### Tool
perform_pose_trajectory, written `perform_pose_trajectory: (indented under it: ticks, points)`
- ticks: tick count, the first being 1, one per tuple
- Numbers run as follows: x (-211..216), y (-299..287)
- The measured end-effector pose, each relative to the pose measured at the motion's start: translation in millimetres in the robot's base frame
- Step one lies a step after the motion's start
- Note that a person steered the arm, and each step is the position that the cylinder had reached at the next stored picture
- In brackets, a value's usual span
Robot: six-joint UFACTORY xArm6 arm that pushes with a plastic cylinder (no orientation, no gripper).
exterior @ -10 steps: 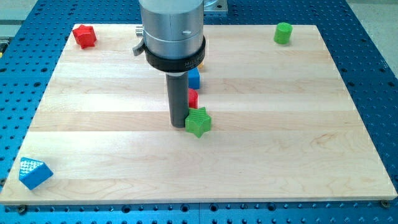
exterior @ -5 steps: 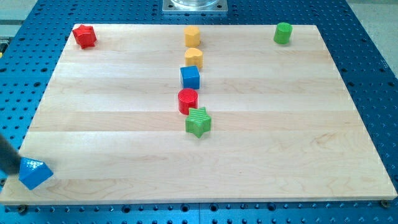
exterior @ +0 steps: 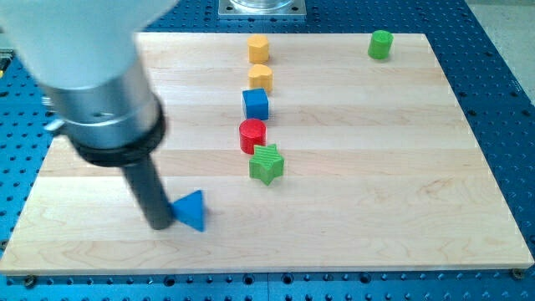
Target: Move the triangle below the green star
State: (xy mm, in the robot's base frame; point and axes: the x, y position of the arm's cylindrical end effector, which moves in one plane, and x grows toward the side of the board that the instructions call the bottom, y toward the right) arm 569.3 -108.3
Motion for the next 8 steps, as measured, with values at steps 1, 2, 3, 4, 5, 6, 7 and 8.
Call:
perform_pose_trajectory:
  ticks: [1, 2, 3, 4, 5, 6, 7, 8]
  points:
    - [-1, -4]
    - [-1, 37]
    - [-11, 59]
    - [-13, 67]
    - [30, 15]
    - [49, 42]
    - [49, 67]
    - [50, 118]
